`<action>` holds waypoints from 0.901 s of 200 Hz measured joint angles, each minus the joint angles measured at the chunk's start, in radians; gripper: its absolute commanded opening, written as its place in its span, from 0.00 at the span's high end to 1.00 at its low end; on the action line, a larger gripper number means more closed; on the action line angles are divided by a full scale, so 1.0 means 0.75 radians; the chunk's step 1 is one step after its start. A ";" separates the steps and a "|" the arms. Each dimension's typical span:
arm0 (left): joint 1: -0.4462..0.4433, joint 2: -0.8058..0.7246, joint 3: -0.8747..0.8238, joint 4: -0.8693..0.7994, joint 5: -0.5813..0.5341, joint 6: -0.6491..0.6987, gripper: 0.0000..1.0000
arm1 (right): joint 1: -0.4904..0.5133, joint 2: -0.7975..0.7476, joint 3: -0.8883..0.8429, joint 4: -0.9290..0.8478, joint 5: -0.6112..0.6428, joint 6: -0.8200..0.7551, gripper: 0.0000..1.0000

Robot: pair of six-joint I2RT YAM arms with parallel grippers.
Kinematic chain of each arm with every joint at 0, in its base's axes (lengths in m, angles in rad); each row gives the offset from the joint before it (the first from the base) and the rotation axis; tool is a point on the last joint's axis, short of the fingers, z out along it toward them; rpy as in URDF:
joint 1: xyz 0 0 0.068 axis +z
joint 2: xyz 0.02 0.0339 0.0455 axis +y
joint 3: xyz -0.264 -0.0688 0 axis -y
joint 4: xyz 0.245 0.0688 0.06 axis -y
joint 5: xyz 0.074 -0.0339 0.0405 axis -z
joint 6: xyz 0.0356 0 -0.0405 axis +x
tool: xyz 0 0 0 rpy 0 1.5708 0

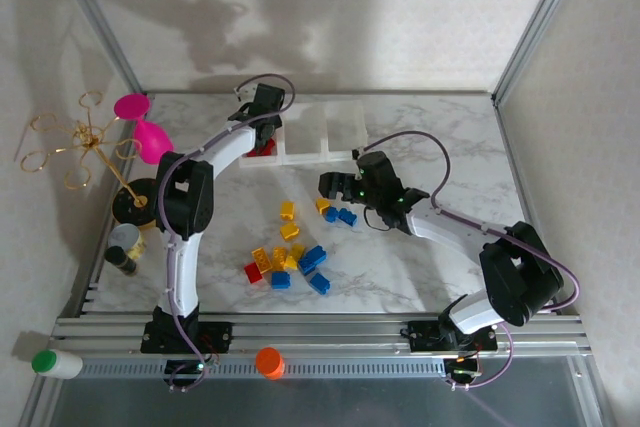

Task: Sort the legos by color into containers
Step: Place the lego in the container, then pick up the lego from the middle-left of the table.

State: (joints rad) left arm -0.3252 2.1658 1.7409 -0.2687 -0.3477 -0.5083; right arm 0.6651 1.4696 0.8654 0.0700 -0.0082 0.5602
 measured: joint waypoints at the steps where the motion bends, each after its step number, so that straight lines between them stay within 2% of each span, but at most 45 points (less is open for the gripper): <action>1: 0.000 0.000 0.000 -0.001 0.001 0.001 0.32 | 0.000 0.000 0.001 0.000 -0.002 0.000 0.01; 37: -0.001 -0.126 -0.078 -0.018 0.065 0.011 0.32 | 0.001 -0.001 0.019 -0.001 -0.056 -0.031 0.01; 72: -0.018 -0.483 -0.375 -0.007 0.155 -0.016 0.32 | 0.028 -0.012 0.026 -0.034 -0.075 -0.064 0.01; 98: -0.057 -0.742 -0.622 0.008 0.197 -0.056 0.31 | 0.111 -0.024 0.025 -0.079 -0.075 -0.097 0.01; 137: -0.183 -1.045 -1.019 -0.056 0.225 -0.143 0.31 | 0.217 -0.081 -0.003 -0.111 -0.090 -0.104 0.01; 180: -0.323 -1.372 -1.288 -0.243 0.215 -0.275 0.31 | 0.291 -0.115 -0.080 -0.118 -0.087 -0.077 0.01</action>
State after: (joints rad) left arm -0.5678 1.1370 0.7746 -0.4507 -0.1867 -0.7143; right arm 0.8833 1.3830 0.8051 -0.0185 -0.0738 0.5026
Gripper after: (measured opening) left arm 0.685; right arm 0.987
